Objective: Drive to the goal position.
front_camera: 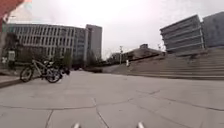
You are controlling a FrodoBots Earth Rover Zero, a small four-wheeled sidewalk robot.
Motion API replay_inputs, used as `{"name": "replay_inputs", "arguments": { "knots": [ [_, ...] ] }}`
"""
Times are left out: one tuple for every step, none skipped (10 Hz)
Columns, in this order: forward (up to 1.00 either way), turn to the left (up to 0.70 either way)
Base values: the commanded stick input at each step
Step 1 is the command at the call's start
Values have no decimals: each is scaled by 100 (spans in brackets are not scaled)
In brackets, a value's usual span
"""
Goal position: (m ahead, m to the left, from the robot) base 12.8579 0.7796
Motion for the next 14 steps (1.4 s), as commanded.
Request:
{"name": "replay_inputs", "arguments": {
  "knots": [
    [85,16],
    [85,26],
    [85,34],
    [85,34],
    [85,34],
    [85,31],
    [85,6],
    [85,0],
    [85,0],
    [85,0],
    [85,0],
    [85,0],
    [85,0],
    [85,0]
  ]
}}
